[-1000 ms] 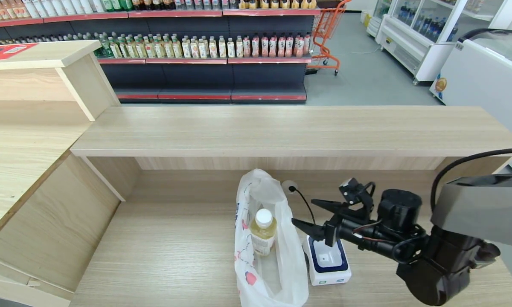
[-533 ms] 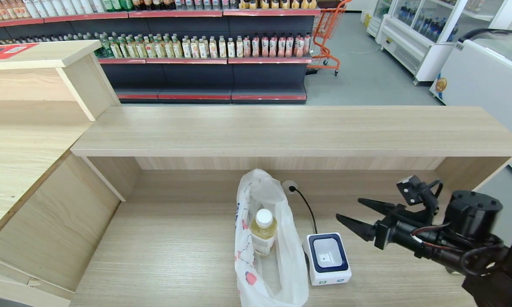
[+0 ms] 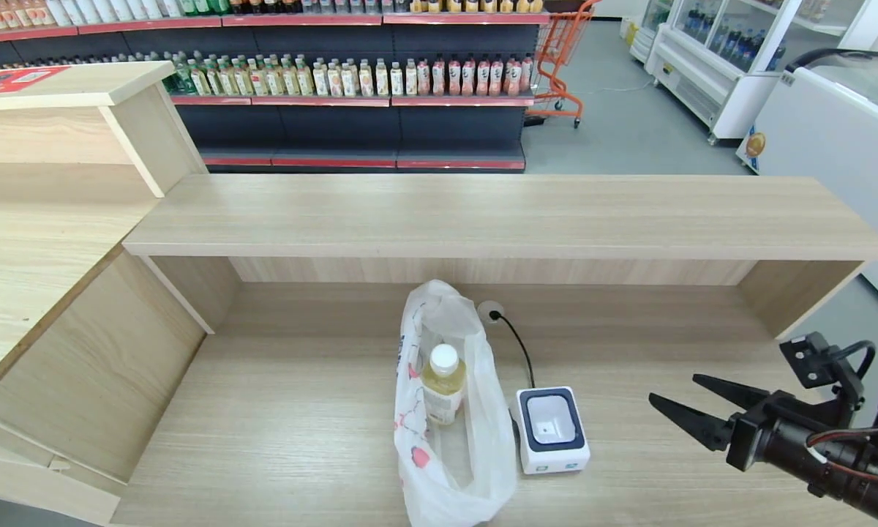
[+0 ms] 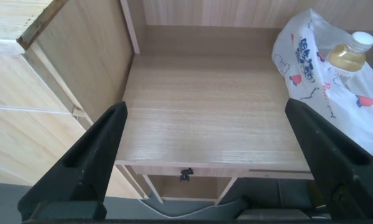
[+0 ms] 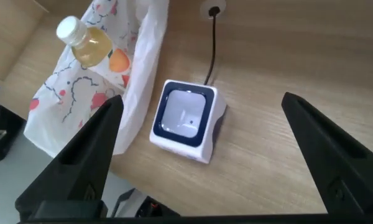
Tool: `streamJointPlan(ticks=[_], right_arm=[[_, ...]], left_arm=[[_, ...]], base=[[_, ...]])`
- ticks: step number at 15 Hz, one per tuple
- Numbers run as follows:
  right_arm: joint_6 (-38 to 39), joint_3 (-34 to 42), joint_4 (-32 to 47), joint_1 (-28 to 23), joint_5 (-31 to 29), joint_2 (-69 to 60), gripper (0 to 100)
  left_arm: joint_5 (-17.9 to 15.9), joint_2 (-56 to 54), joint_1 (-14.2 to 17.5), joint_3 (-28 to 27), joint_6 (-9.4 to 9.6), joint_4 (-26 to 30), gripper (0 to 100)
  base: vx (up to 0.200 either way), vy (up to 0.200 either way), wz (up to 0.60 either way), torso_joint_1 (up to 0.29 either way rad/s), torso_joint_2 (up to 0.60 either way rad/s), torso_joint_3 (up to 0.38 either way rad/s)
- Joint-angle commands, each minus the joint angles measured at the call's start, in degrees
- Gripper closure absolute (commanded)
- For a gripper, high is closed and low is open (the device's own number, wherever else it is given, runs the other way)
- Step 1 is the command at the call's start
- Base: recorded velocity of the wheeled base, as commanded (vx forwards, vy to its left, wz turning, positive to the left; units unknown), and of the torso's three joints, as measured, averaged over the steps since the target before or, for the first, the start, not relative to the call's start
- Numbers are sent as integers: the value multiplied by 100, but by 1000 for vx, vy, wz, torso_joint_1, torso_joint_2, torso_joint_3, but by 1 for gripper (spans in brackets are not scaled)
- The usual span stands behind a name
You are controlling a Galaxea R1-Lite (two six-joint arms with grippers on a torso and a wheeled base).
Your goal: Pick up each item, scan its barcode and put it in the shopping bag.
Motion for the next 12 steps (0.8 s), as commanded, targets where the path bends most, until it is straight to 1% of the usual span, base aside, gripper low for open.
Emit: streamJointPlan(ticks=[1, 3, 6, 8, 11, 12], right_arm=[[22, 21, -6, -126, -13, -125, 0], [22, 21, -6, -284, -13, -72, 0], [-4, 21, -6, -416, -22, -55, 0], [-57, 21, -6, -592, -39, 25, 0], [-356, 21, -6, -829, -250, 209, 0], [-637, 21, -6, -1058, -320, 341, 0]], left_arm=[[0, 0, -4, 0, 11, -4, 0], [0, 0, 5, 0, 11, -4, 0], [0, 0, 5, 0, 28, -4, 0], [-9, 0, -4, 0, 28, -4, 0], [-9, 9, 5, 0, 28, 5, 0], [0, 0, -4, 0, 28, -4, 0]], base=[[-200, -200, 0, -12, 7, 2], [-200, -200, 0, -7, 0, 7], [0, 0, 0, 0, 0, 0], [0, -200, 0, 7, 3, 2], [0, -200, 0, 6, -1, 2], [0, -200, 0, 36, 17, -2]])
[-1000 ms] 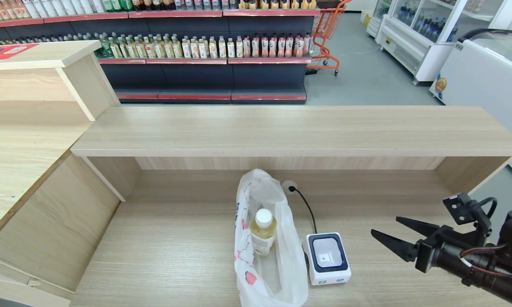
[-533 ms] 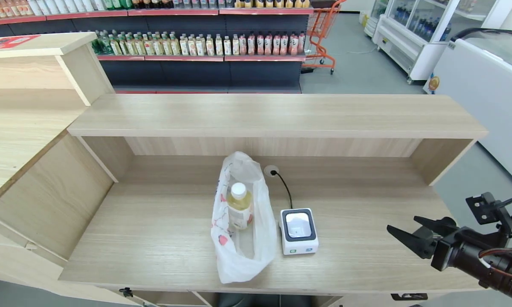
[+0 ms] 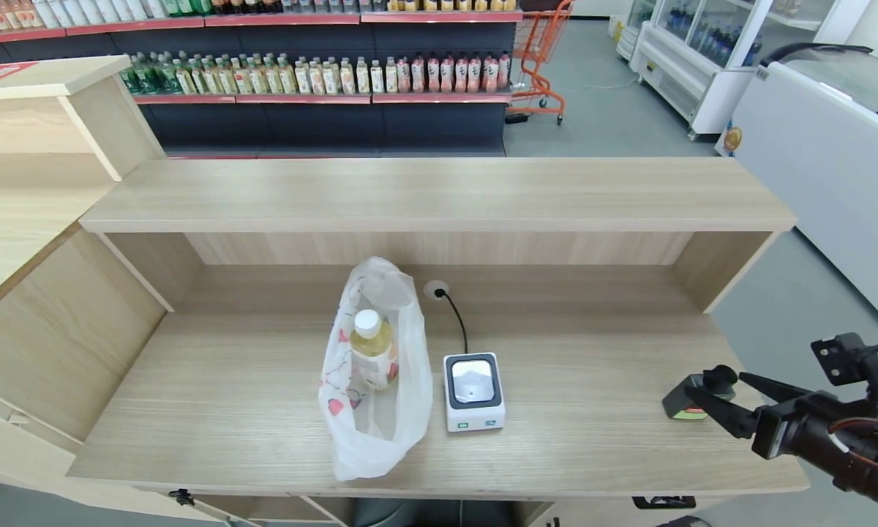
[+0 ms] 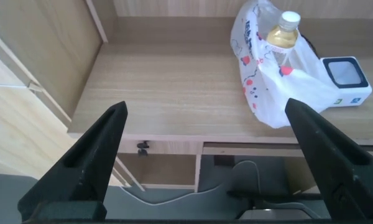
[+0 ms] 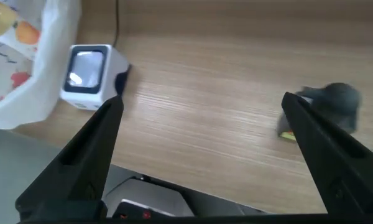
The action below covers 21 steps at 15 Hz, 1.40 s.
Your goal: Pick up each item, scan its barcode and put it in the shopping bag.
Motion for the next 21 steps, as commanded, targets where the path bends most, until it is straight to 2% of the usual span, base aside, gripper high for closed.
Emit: streamJointPlan(ticks=[1, 3, 5, 7, 9, 12, 14, 17, 21], right_arm=[[-344, 0, 26, -349, -37, 276, 0], [-1038, 0, 368, -727, -45, 373, 0], [-1416, 0, 509, -815, -45, 452, 0], [-2207, 0, 535, -982, -327, 847, 0], [-2717, -185, 412, -999, -845, 1366, 0], [-3069, -220, 448, -990, -907, 1621, 0], [-3614, -220, 325, -990, -924, 2043, 0], [-3965, -290, -9, -788, -898, 2605, 0], [-3974, -1081, -9, -305, -828, 2772, 0]], left_arm=[[1, 0, -6, 0, -1, -4, 0], [10, 0, -15, 0, -10, -4, 0], [10, 0, -6, 0, -18, -4, 0], [10, 0, -6, 0, -18, -4, 0], [10, 0, -6, 0, -18, -4, 0], [10, 0, -15, 0, -18, -4, 0], [10, 0, -15, 0, -18, -4, 0], [10, 0, -15, 0, -18, -4, 0], [10, 0, -15, 0, -18, -4, 0]], base=[[0, -200, 0, 7, 2, -2], [0, -200, 0, -5, 5, 2], [100, 0, 0, 4, -1, 1], [0, 0, 0, 0, 0, 0], [0, 0, 0, 0, 0, 0], [0, 0, 0, 0, 0, 0], [0, 0, 0, 0, 0, 0], [0, 0, 0, 0, 0, 0], [0, 0, 0, 0, 0, 0]])
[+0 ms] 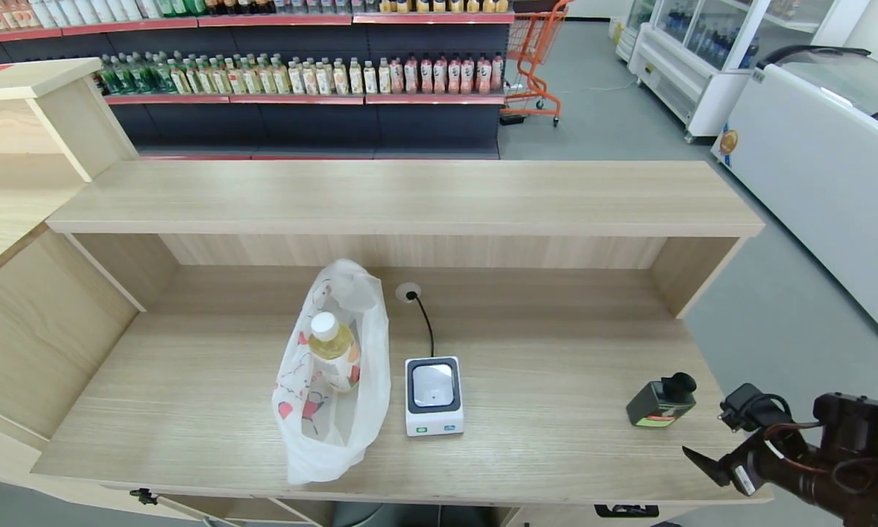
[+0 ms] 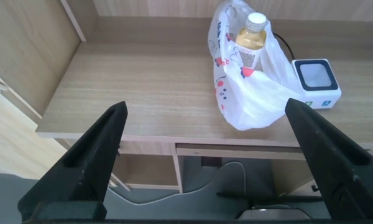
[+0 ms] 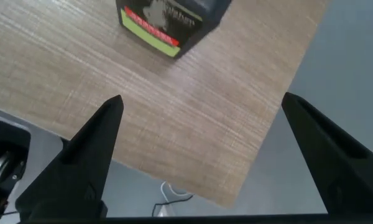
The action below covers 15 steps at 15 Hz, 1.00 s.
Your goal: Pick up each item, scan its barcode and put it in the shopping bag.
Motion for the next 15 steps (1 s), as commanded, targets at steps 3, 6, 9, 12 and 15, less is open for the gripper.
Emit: streamJointPlan(ticks=[3, 6, 9, 12, 15], right_arm=[[10, -446, -6, 515, 182, 130, 0], [1, -780, 434, 708, 191, -81, 0], [-34, -1510, 1102, 717, 182, -117, 0], [-34, -1949, 1620, 726, 191, -64, 0], [-25, -2116, 1761, 866, 191, 50, 0]], left_arm=[[0, 0, -7, 0, 0, -1, 0], [0, 0, 2, 0, 0, -1, 0], [0, 0, -7, 0, 0, -1, 0], [0, 0, 2, 0, 0, -1, 0], [0, 0, -7, 0, 0, -1, 0]], base=[[0, 0, 0, 0, 0, 0], [0, 0, 0, 0, 0, 0], [0, 0, 0, 0, 0, 0], [0, 0, 0, 0, 0, 0], [0, 0, 0, 0, 0, 0]])
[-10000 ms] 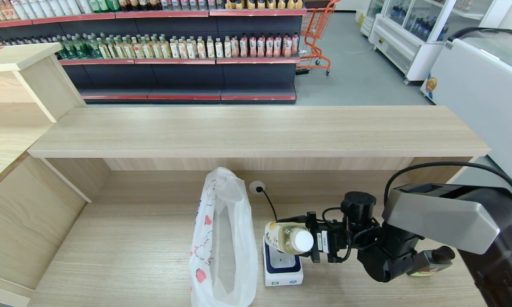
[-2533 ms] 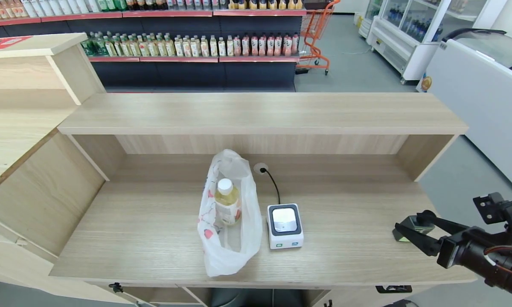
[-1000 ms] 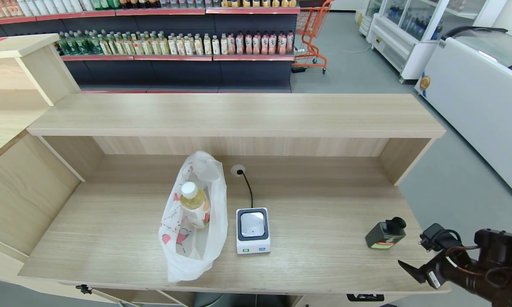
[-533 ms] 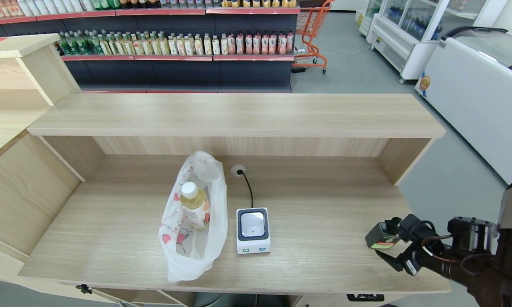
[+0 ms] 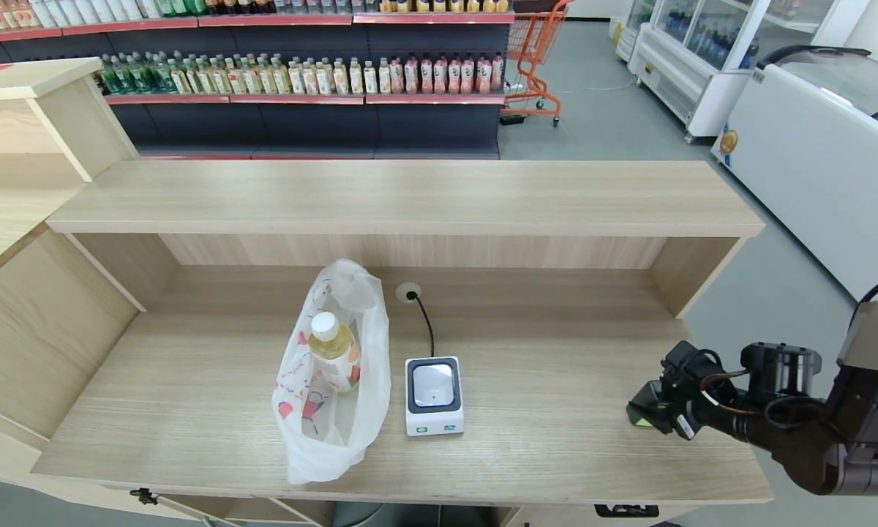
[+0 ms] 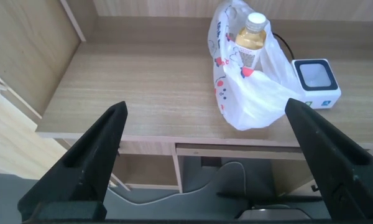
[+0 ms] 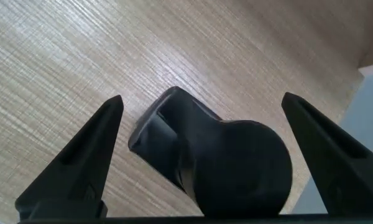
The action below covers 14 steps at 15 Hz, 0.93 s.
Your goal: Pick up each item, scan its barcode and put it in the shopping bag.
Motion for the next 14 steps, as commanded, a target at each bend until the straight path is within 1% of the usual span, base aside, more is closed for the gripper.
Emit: streamJointPlan(ticks=[1, 4, 5, 11, 14], right_arm=[[-1, -109, 62, 118, 3, 94, 0], [-10, -144, 123, 233, 3, 191, 0], [-10, -144, 114, 277, 3, 200, 100], [-1, -39, 79, 277, 12, -55, 100], [-1, 269, 53, 277, 21, -521, 100]], left_arm=[[0, 0, 7, 0, 0, -1, 0], [0, 0, -2, 0, 0, -1, 0], [0, 0, -2, 0, 0, -1, 0], [0, 0, -2, 0, 0, -1, 0], [0, 0, 7, 0, 0, -1, 0]], base=[[0, 0, 0, 0, 0, 0], [0, 0, 0, 0, 0, 0], [0, 0, 0, 0, 0, 0], [0, 0, 0, 0, 0, 0], [0, 0, 0, 0, 0, 0]])
